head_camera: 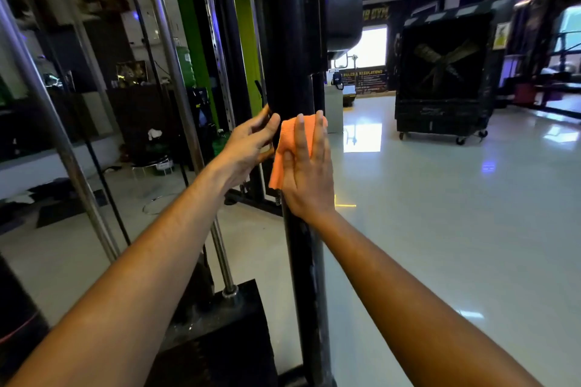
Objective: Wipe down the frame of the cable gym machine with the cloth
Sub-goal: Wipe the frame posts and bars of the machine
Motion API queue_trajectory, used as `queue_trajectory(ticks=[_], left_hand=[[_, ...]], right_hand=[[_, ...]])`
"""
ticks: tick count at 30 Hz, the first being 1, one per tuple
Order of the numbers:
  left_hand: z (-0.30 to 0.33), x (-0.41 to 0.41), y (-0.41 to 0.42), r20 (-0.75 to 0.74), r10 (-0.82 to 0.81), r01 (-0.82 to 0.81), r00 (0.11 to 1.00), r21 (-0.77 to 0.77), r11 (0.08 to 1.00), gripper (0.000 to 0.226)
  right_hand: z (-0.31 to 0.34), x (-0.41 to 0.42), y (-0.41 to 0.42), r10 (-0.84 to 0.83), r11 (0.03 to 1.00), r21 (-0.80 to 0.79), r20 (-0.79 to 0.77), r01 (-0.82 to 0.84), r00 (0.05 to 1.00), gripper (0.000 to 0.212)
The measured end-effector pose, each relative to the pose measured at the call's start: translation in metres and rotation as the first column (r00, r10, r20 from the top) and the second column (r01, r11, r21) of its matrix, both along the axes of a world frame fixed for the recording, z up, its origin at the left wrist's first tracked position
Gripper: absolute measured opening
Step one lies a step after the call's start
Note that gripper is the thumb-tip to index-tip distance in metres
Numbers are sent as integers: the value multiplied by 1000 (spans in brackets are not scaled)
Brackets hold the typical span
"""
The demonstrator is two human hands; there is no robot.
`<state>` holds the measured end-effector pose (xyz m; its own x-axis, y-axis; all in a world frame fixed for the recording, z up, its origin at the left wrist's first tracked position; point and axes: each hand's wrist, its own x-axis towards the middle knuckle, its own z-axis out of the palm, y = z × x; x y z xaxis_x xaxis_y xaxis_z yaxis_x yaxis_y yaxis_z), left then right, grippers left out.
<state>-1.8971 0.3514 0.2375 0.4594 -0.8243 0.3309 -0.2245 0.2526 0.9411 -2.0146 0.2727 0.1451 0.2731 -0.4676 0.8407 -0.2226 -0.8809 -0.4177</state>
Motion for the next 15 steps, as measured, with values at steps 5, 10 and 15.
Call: queue_trajectory(ticks=[5,10,15], left_hand=[[-20,-3,-2,-31,32,-33,999,-27,999,69],[-62,-7,-1,-61,23,-24,998,-21,999,69],[-67,-10,1,-54,23,-24,998,-8,1000,71]], right_hand=[[-68,-6,4,-3,1000,1,-49,3,999,77],[-127,-20,11,45,998,38,-142,-40,989,82],[-69,-2,0,29,999,27,-34,-28,999,73]])
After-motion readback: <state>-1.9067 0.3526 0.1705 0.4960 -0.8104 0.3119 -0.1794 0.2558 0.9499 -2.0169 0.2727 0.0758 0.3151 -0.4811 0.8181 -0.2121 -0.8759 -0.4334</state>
